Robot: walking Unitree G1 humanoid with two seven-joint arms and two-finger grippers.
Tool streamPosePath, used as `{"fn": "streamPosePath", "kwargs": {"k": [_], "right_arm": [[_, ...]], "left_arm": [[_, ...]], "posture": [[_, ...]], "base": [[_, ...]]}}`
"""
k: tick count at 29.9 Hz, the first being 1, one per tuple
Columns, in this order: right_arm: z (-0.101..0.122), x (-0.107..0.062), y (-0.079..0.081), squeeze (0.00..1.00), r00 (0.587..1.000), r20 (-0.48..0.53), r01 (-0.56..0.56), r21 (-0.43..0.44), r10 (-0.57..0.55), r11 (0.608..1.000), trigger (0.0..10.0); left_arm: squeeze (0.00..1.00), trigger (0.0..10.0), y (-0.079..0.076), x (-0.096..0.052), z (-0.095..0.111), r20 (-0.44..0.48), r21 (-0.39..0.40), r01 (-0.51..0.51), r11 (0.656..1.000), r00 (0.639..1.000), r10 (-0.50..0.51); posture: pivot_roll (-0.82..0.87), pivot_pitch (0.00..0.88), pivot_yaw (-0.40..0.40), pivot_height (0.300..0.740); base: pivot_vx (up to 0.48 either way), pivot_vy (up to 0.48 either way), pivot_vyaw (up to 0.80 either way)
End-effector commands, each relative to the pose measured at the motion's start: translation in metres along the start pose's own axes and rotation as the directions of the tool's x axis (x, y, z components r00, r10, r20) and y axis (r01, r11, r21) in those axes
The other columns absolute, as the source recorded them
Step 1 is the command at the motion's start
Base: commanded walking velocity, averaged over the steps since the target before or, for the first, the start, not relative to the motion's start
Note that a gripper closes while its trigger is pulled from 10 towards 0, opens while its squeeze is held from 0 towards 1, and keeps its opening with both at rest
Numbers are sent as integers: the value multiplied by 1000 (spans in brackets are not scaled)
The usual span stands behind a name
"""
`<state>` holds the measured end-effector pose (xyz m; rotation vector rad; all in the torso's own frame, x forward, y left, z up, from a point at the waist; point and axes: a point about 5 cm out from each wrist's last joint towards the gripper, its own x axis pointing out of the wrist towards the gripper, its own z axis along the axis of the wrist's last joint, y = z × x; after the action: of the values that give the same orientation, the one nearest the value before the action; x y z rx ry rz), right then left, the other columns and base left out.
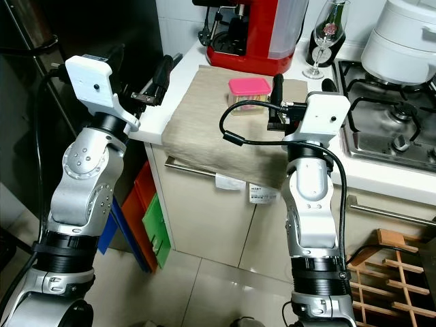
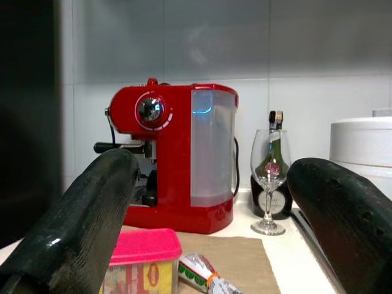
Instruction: Restocking fridge
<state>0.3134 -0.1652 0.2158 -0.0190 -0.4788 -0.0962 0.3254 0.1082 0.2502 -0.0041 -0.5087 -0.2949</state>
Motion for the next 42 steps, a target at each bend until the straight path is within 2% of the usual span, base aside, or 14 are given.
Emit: {"fn": "streamPosePath", "kwargs": {"k": [1,10,18,20,22,24,28,30,34,36,38,39,41,42], "right_arm": [[7,2,0,188,999,41,8,-9,-8,1000,10000],[5,-3,-14,196,992,51,122,-82,-118,989,10000],[1,-2,-8,184,997,20,73,-79,-72,994,10000],[1,-2,-6,184,997,22,70,-78,-69,994,10000],[1,-2,-6,180,997,23,69,-79,-68,994,10000],[3,-2,-6,176,997,23,69,-82,-68,994,10000],[3,-3,-6,180,998,24,68,-85,-66,994,10000],[1,-7,-8,180,997,19,80,-90,-78,993,10000],[0,-12,-9,180,995,11,98,-87,-97,991,10000],[-1,-15,-10,180,994,2,106,-87,-106,991,10000],[-2,-17,-11,180,994,-2,112,-88,-113,990,10000],[-2,-20,-10,180,993,-5,119,-90,-120,989,10000],[-1,-22,-11,180,992,-4,122,-94,-123,988,10000],[0,-26,-12,180,991,-4,131,-100,-132,986,10000]], "left_arm": [[0,10000,-4,2,5,27,-5,32,999,999,-32],[0,10000,-14,6,12,71,-48,159,986,985,-156],[0,10000,-17,7,8,50,-86,170,982,985,-166],[0,10000,-15,10,5,17,-164,169,972,986,-168],[0,10000,-9,12,6,11,-155,160,975,987,-160],[0,10000,9,21,18,3,-160,166,973,986,-167],[0,10000,19,27,23,-17,-159,186,970,981,-191],[0,10000,39,43,31,-69,-180,263,948,958,-279],[0,10000,41,45,23,-116,-224,359,906,913,-391],[0,10000,38,42,15,-140,-271,443,854,860,-491],[0,10000,39,42,9,-171,-274,455,847,844,-508],[0,10000,41,44,0,-213,-292,489,822,805,-554],[0,10000,42,45,-2,-223,-315,496,809,790,-571],[0,10000,46,44,-3,-227,-355,512,782,764,-604]], "posture": [[-75,0,15,740],[-83,0,19,740],[-90,0,24,740],[-90,0,23,740],[-90,0,22,740],[-90,0,13,740],[-83,0,20,740],[-91,0,34,740],[-103,0,56,740],[-111,0,70,740],[-122,0,81,740],[-132,0,94,740],[-146,0,104,740],[-166,0,117,740]], "base": [[480,0,0],[480,0,0],[360,0,-300],[0,0,0],[0,0,0],[0,0,0],[0,0,0],[0,0,0],[0,0,0],[0,0,0],[0,0,0],[0,0,0],[0,0,0],[0,0,0]]}}
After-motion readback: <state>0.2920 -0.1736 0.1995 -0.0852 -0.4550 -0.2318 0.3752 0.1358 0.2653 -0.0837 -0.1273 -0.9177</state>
